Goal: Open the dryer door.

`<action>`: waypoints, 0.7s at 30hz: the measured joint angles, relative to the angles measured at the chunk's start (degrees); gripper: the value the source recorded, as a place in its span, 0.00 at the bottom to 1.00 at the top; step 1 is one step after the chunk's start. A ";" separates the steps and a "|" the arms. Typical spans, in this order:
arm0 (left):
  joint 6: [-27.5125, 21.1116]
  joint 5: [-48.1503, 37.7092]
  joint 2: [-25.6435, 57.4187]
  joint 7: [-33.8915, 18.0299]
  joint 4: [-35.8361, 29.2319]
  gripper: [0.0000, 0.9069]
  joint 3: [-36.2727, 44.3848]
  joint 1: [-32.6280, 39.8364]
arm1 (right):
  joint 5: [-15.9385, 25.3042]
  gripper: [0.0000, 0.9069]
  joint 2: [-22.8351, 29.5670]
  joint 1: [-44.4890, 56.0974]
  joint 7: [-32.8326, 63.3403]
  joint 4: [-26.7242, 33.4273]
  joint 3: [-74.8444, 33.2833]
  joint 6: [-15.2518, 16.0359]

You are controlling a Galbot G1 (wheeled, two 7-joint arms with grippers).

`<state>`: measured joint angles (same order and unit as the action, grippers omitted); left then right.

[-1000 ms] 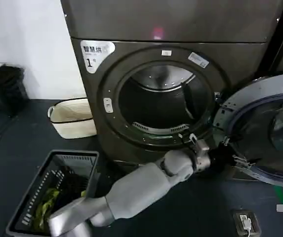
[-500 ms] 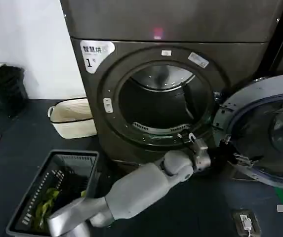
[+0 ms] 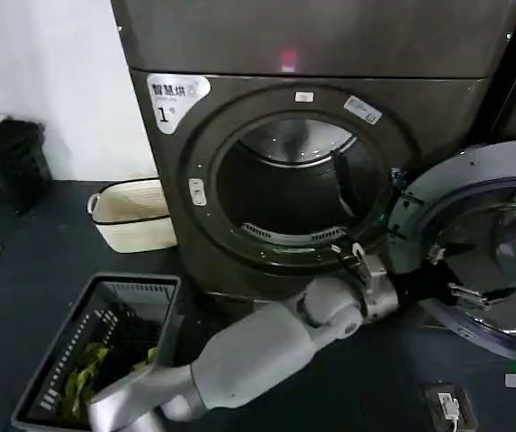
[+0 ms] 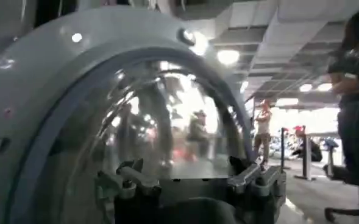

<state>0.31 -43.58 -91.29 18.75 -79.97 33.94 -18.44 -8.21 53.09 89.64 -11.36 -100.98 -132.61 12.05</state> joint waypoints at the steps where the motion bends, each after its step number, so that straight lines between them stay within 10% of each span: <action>1: 0.00 -0.23 0.99 -0.05 -0.47 1.00 -0.10 0.02 | 0.02 1.00 0.00 -0.01 0.00 -0.01 -0.01 0.00; 21: 1.32 -1.46 21.14 -1.31 -17.97 1.00 -2.35 -1.27 | 0.00 1.00 -0.48 -0.21 -1.09 -0.77 -0.30 0.15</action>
<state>1.63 -45.04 -70.15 17.44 -97.94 31.60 -19.71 -8.22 52.61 89.43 -12.45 -101.75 -132.91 12.20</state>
